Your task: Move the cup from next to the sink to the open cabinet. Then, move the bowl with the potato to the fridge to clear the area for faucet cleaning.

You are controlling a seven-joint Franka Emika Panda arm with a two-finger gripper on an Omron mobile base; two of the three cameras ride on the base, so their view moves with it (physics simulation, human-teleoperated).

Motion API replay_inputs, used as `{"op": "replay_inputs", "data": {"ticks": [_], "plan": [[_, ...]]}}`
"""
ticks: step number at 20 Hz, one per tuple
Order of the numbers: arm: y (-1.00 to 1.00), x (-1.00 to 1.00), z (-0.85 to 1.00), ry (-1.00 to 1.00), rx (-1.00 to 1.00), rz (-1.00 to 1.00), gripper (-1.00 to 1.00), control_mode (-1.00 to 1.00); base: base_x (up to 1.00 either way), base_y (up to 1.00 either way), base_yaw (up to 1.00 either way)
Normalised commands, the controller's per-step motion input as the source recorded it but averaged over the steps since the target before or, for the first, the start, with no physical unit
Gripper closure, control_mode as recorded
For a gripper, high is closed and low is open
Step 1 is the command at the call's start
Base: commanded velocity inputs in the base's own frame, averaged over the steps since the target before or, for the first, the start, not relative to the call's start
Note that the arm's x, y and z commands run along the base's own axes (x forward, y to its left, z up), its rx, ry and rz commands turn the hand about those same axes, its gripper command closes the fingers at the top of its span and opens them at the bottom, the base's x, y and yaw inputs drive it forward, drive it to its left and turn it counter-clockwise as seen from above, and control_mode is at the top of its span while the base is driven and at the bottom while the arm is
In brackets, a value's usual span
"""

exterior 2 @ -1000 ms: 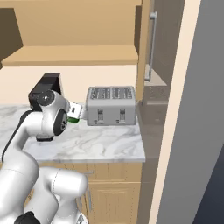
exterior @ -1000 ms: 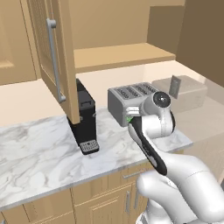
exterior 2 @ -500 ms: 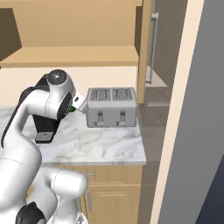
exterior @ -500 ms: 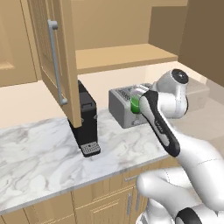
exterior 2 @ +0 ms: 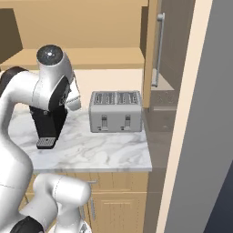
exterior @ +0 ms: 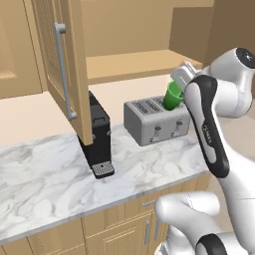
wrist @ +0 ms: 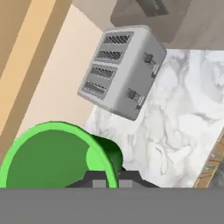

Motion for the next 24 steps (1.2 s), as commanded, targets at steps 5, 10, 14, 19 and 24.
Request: {"op": "replay_inputs", "data": {"ticks": [5,10,14,19,24], "plan": [[0.0,-0.28,0.59,0.0,0.31,-0.52,1.0,-1.0,0.0,0.0,0.0],[-0.02,0.0,0.01,-0.01,0.16,-0.08,1.0,-1.0,0.0,0.0,0.0],[-0.14,-0.16,0.55,-0.27,0.06,0.12,1.0,-1.0,0.0,0.0,0.0],[0.08,-0.01,0.68,-0.11,0.02,0.35,1.0,-1.0,0.0,0.0,0.0],[0.5,0.06,0.01,0.0,-0.04,0.26,1.0,-1.0,0.0,0.0,0.0]]}}
